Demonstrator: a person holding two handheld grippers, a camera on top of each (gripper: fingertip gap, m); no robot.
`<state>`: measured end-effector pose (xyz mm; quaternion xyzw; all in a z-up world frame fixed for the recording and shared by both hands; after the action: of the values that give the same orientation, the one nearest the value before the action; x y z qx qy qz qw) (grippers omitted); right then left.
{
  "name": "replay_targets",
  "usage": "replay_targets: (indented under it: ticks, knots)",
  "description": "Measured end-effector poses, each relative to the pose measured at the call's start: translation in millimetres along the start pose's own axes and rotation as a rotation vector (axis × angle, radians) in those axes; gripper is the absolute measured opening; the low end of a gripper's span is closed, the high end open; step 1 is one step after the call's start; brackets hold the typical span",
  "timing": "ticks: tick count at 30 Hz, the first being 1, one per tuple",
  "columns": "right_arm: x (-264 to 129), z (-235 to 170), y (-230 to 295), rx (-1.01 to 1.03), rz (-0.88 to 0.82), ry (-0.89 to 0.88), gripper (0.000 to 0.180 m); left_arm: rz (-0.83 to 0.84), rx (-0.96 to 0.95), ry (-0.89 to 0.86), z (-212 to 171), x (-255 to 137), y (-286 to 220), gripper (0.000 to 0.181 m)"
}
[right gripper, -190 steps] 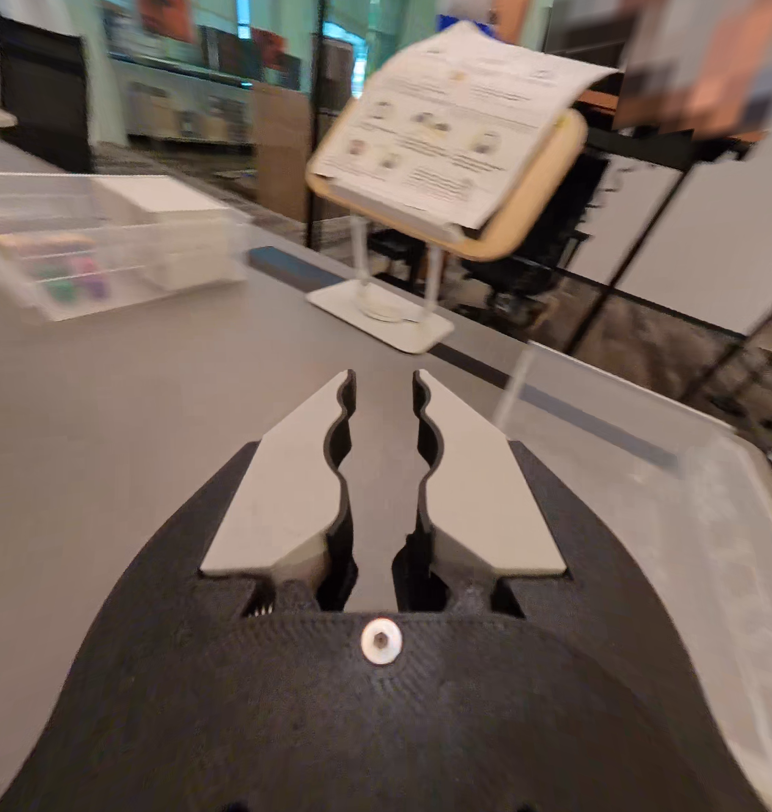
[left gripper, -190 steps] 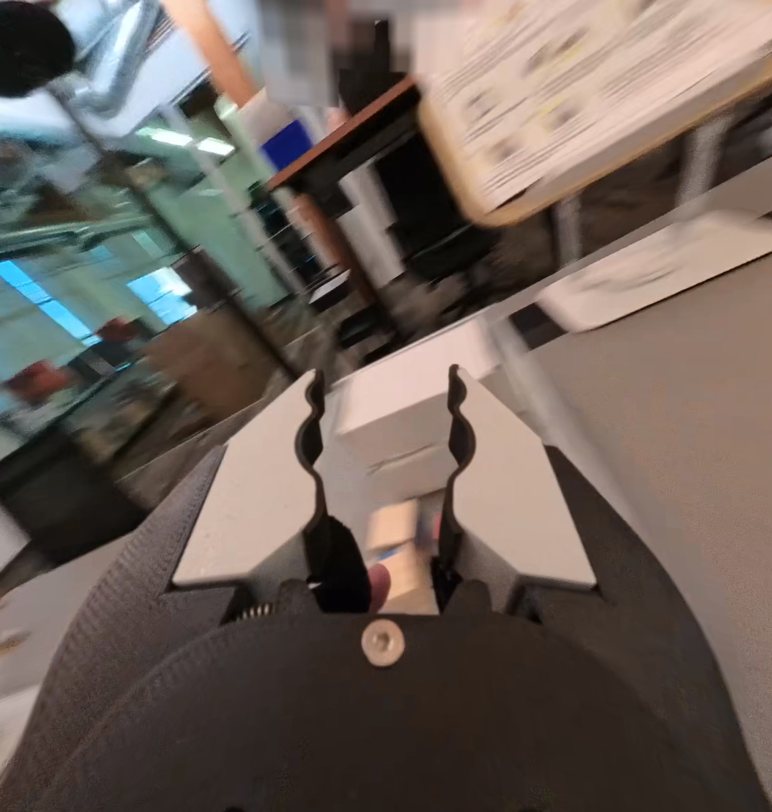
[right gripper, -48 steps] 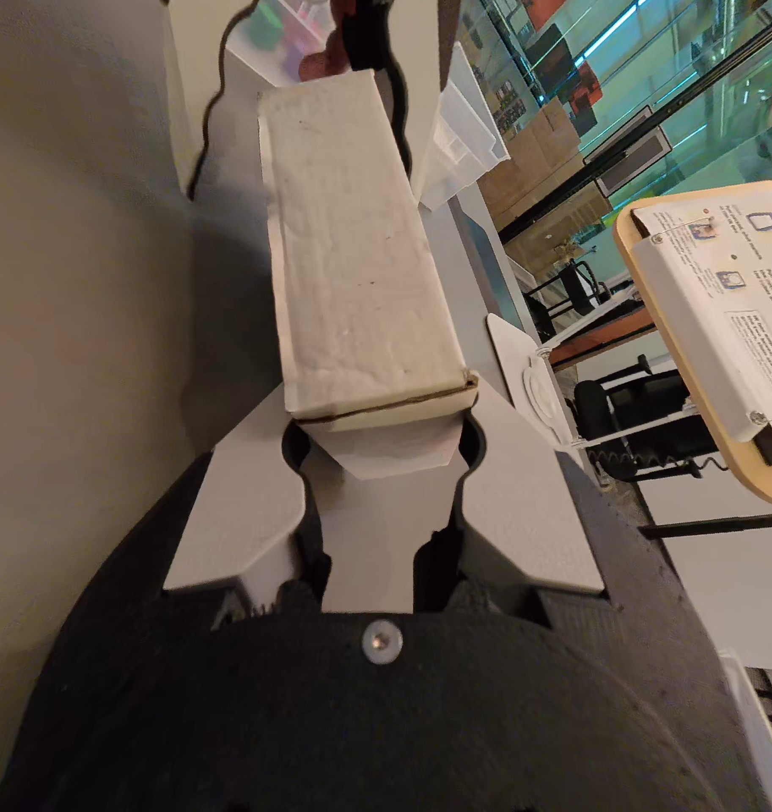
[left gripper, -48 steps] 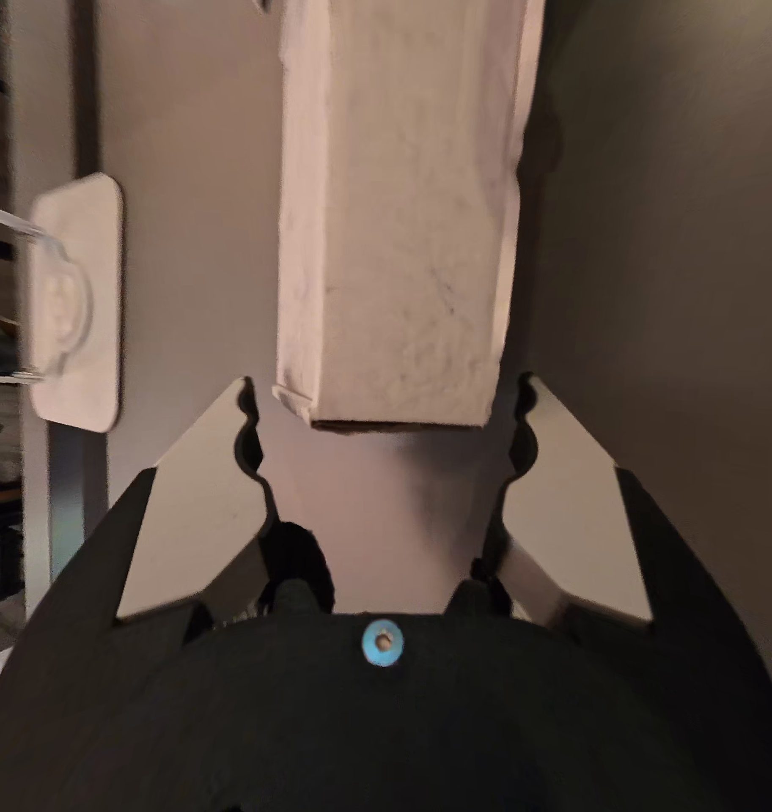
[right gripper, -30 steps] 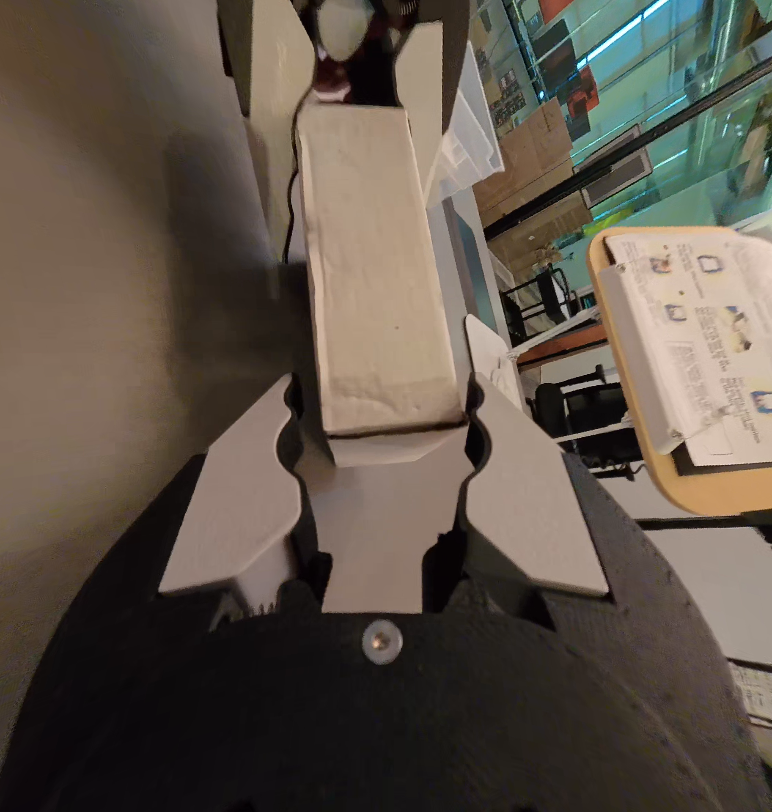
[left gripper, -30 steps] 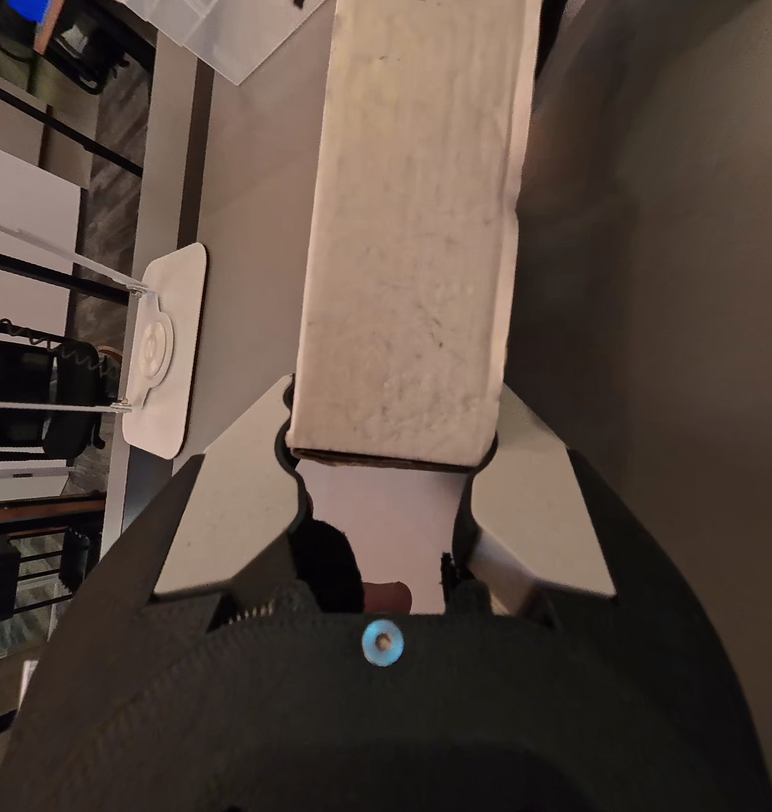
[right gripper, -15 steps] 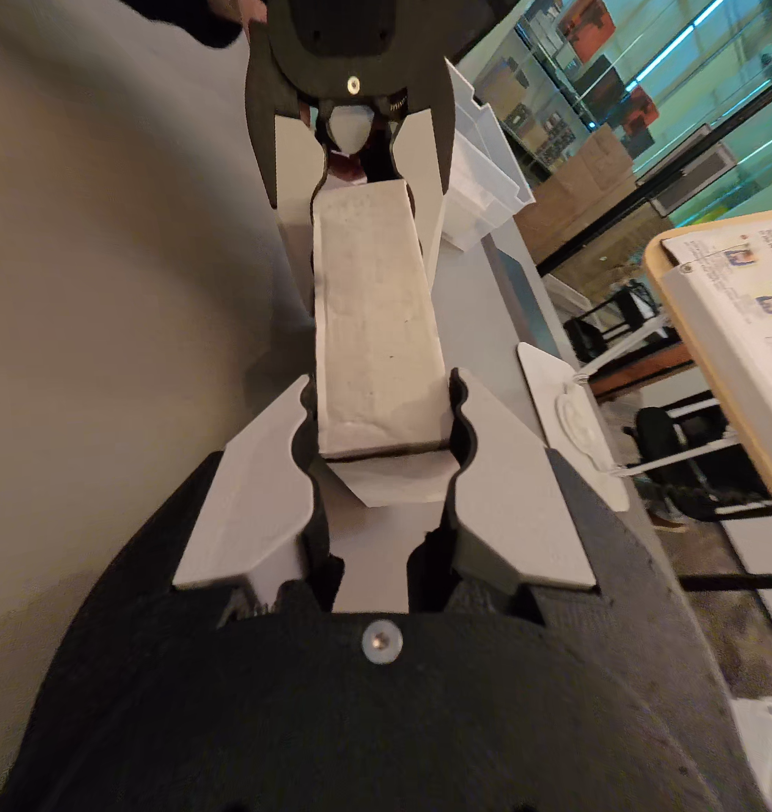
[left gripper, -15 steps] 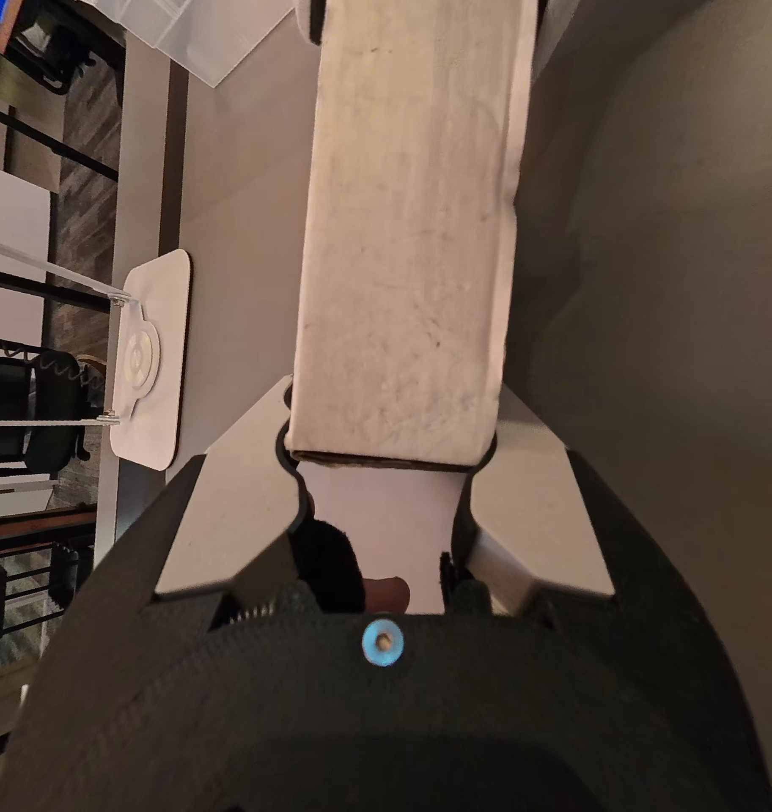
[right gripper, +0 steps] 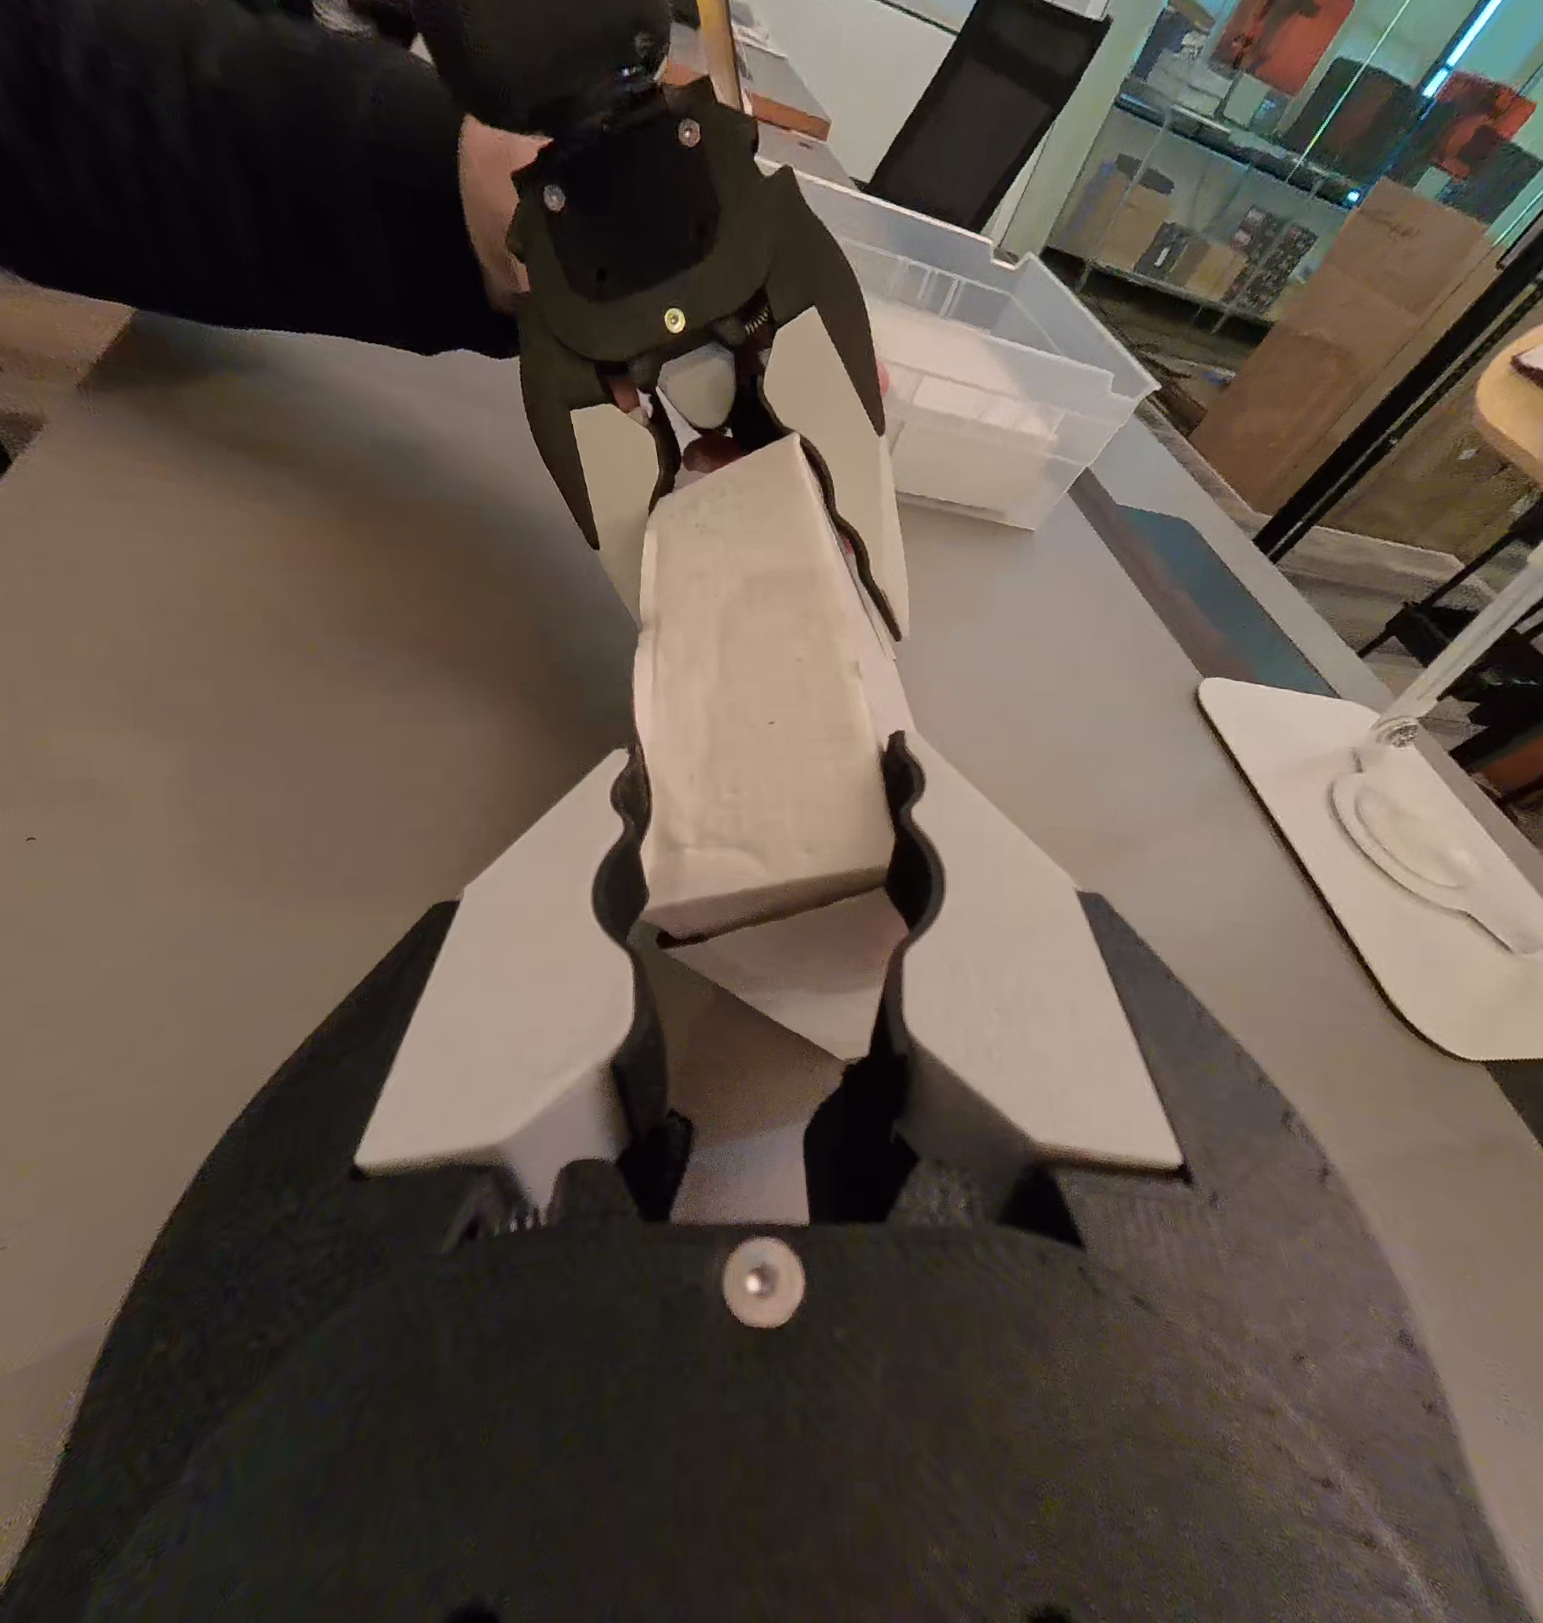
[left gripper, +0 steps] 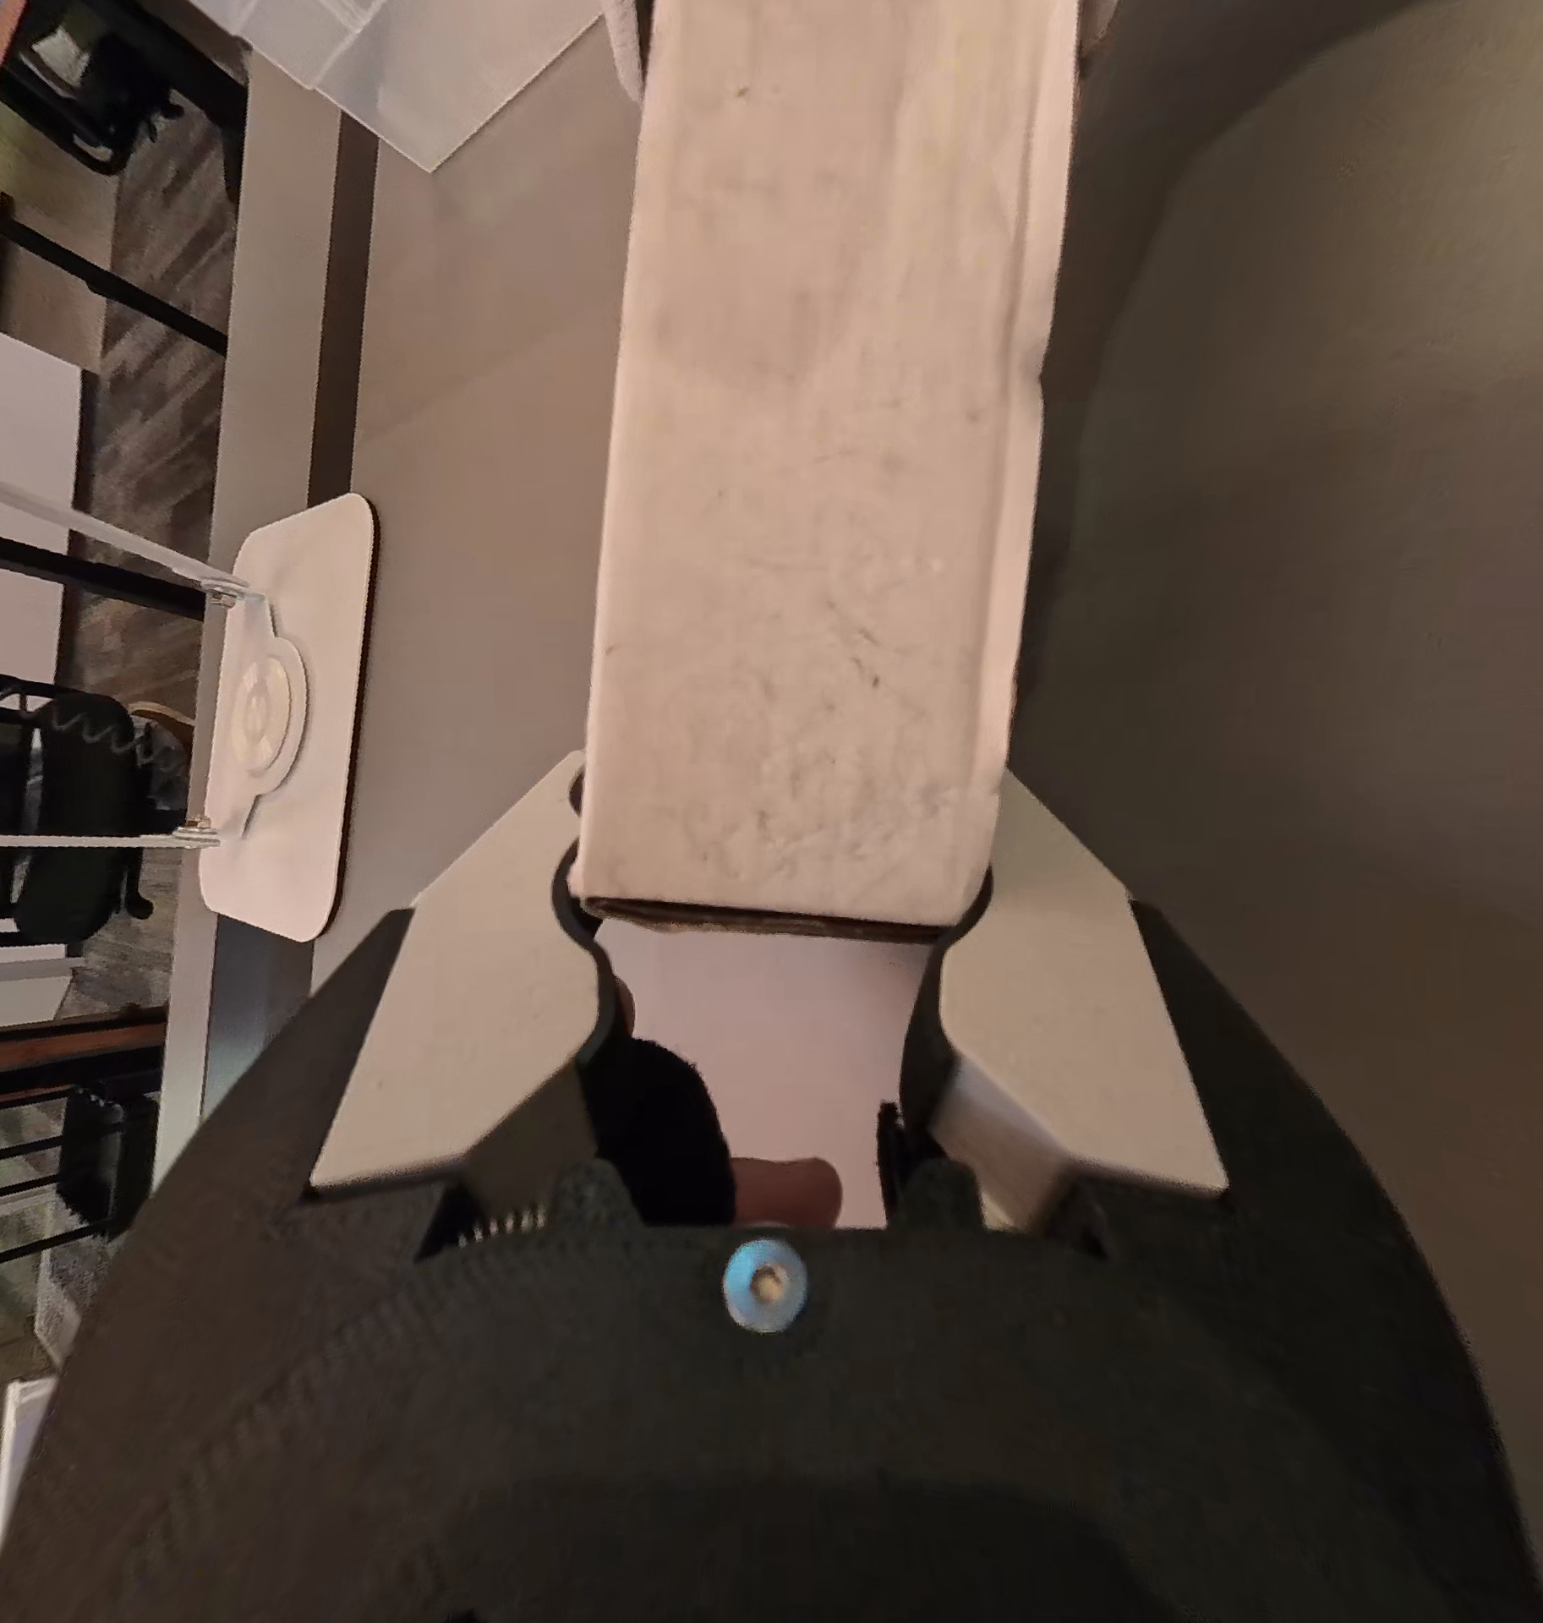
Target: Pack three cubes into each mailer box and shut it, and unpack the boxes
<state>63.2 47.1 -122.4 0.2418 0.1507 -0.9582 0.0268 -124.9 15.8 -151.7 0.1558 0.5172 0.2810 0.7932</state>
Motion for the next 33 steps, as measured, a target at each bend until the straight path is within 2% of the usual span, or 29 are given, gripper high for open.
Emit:
replay_targets:
  ticks: [3,14,16,20,22,24,25,29,33]
  knots:
    - [0,1,-1,0.023,0.014,-0.001,0.052,-0.002,0.009,0.006,0,0,1,0.072]
    - [-3,0,-16,0.300,0.179,-0.089,0.054,-0.013,-0.010,0.009,2,0,3,0.071]
    - [-3,1,-13,0.226,0.125,-0.082,0.054,-0.018,-0.006,0.006,1,0,3,0.071]
    - [-3,8,2,-0.116,-0.136,0.038,0.054,-0.029,-0.019,0.001,1,1,4,0.071]
    - [-3,13,11,-0.294,-0.256,0.089,0.045,-0.037,-0.024,0.008,1,1,5,0.071]
    - [0,15,19,-0.437,-0.337,0.136,0.023,-0.050,-0.041,0.008,1,2,8,0.070]
    - [2,14,21,-0.481,-0.380,0.152,0.019,-0.052,-0.039,0.009,1,2,8,0.070]
    - [4,14,24,-0.574,-0.482,0.175,0.009,-0.062,-0.050,0.028,1,2,11,0.070]
    - [3,21,19,-0.422,-0.422,0.104,0.003,-0.045,-0.039,0.053,0,2,11,0.069]
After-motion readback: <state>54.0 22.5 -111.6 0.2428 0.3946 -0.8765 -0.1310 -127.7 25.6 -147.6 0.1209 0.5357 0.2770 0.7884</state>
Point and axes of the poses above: each gripper's, where its closed fingertips meet, x out along the fingers, z out of its top, y = z × x across the jaws, the point moved 8 cm from there along -x, back along the fingers, and after that the axes turned 9 degrees about y, right-handed, at the moved point
